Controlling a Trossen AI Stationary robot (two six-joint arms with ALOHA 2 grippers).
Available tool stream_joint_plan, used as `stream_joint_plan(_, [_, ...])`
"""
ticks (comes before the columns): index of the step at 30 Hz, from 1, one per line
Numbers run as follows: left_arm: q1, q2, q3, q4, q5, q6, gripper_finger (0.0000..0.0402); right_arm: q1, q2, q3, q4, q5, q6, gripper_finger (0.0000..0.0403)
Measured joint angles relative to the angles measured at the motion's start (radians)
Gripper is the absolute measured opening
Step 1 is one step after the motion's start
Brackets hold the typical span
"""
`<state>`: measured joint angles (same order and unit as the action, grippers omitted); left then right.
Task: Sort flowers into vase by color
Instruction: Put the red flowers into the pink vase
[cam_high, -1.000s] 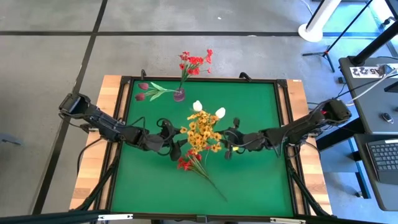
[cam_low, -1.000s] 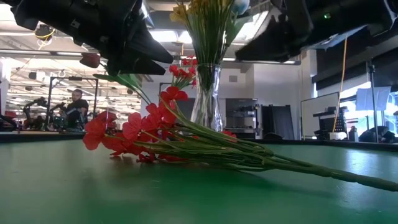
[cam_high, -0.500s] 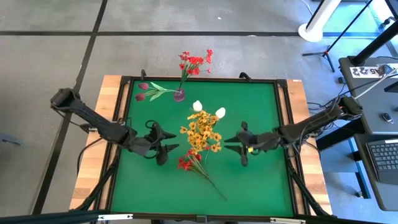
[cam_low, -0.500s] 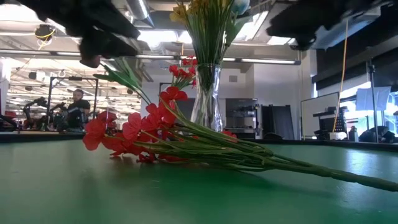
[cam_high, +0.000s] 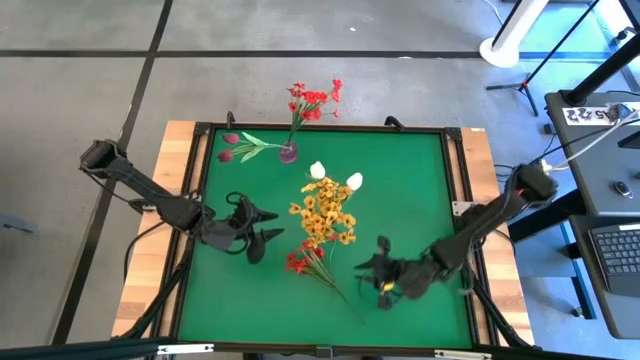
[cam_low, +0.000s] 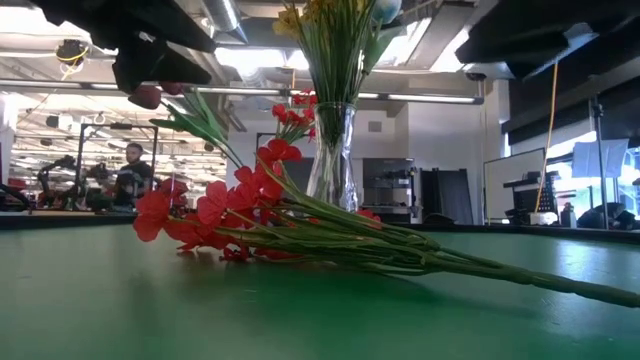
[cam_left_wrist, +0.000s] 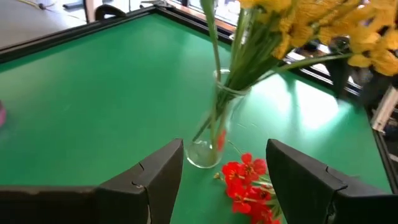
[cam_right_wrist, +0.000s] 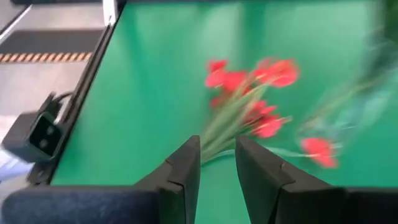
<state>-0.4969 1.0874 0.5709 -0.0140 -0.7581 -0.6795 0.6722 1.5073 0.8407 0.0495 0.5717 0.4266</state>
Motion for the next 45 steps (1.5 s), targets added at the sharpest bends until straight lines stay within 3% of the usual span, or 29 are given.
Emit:
stream_joint_plan(8, [0.003,0.000,0.000,0.000,-0.009,-0.019,0.0223,-0.002,0.258,0.221,-0.106,-0.119,0.135,0.0121])
stream_joint_plan(12, [0.003,0.000,0.000,-0.001,-0.008,-0.026,0.0223,-0.013,0.335,0.294,-0.111,-0.148,0.149,0.0178])
stream_joint_plan(18, [-0.010,0.000,0.000,-0.002,-0.007,-0.026,0.0223,-0.050,0.407,0.326,-0.165,-0.077,0.301,0.0278])
stream_joint_plan(24, [-0.030,0.000,0.000,-0.005,-0.007,-0.026,0.0223,-0.092,0.473,0.326,-0.196,-0.150,0.382,0.0308])
stream_joint_plan(31, [-0.035,0.000,0.000,-0.008,-0.009,-0.026,0.0223,-0.097,0.525,0.331,-0.203,-0.183,0.357,0.0262])
stream_joint_plan(35, [-0.034,0.001,0.000,-0.020,-0.012,-0.025,0.0223,-0.097,0.516,0.331,-0.243,-0.196,0.331,0.0185])
stream_joint_plan(41, [-0.034,0.001,0.000,-0.023,-0.014,-0.025,0.0223,-0.099,0.475,0.328,-0.330,-0.254,0.318,0.0031])
stream_joint_plan(45, [-0.034,0.001,0.000,-0.024,-0.014,-0.026,0.0223,-0.088,0.415,0.321,-0.423,-0.318,0.295,0.0024])
